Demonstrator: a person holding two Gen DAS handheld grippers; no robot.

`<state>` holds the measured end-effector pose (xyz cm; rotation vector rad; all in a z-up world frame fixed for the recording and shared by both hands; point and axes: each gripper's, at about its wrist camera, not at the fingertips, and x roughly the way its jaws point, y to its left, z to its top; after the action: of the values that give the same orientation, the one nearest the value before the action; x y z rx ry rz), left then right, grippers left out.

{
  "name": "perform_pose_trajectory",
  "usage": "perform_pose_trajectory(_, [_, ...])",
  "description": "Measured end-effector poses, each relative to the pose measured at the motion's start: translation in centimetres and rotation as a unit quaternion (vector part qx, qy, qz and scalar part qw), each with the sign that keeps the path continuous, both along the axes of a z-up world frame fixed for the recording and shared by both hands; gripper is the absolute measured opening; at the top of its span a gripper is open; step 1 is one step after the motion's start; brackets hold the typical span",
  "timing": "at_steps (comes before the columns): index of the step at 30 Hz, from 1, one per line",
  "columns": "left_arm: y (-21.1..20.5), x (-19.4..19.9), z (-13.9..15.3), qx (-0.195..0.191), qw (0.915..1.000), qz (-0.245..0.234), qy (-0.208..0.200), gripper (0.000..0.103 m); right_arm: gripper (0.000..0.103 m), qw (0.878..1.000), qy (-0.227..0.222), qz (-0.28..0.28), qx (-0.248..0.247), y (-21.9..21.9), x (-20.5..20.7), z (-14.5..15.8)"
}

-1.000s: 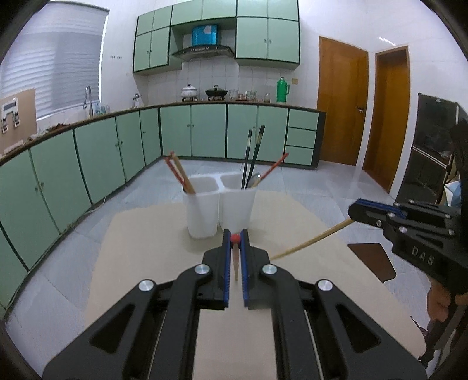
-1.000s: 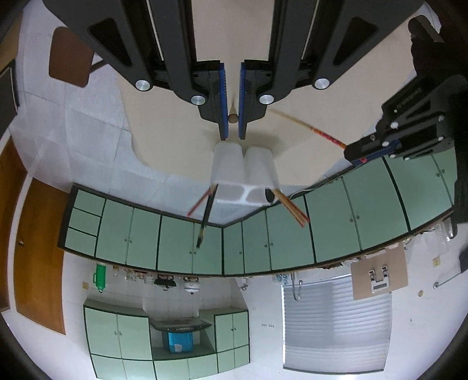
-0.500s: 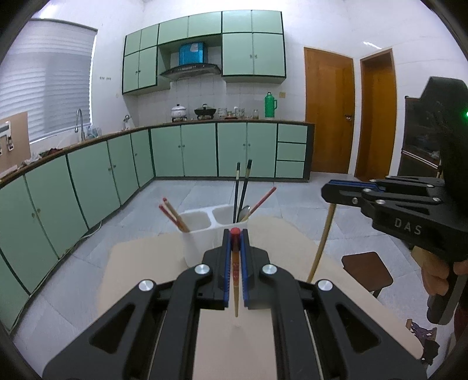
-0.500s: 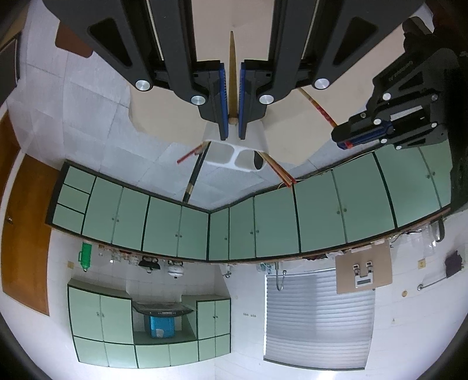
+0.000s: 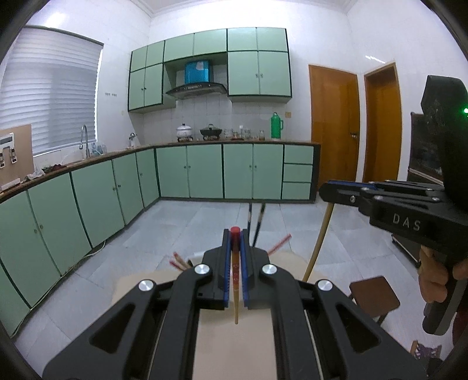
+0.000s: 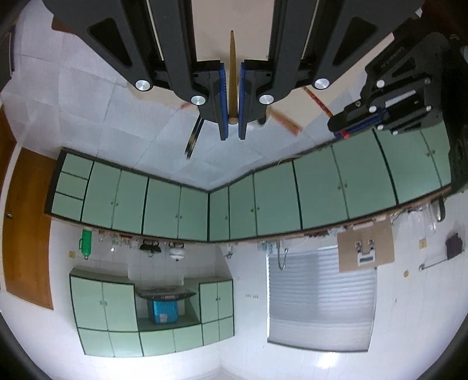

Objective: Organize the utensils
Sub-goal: 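Lift both chopsticks and carry them over the white holder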

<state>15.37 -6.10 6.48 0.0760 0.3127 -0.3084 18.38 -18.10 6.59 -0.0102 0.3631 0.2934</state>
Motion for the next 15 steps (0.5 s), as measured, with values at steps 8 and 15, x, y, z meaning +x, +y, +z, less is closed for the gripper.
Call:
perform_pose_trajectory(8, [-0.7,3.6,2.7,-0.006,0.9995,0.011,-0.031,0.005,0.007,0.999,-0.038,-0.017,0.025,-0.3,4.5,3.8])
perform_pose_trajectory(15, [-1.3,7.7,3.2,-0.009,0.9989,0.020,-0.041,0.005,0.007,0.998,-0.059,-0.025,0.011,1.1,8.2,4.2])
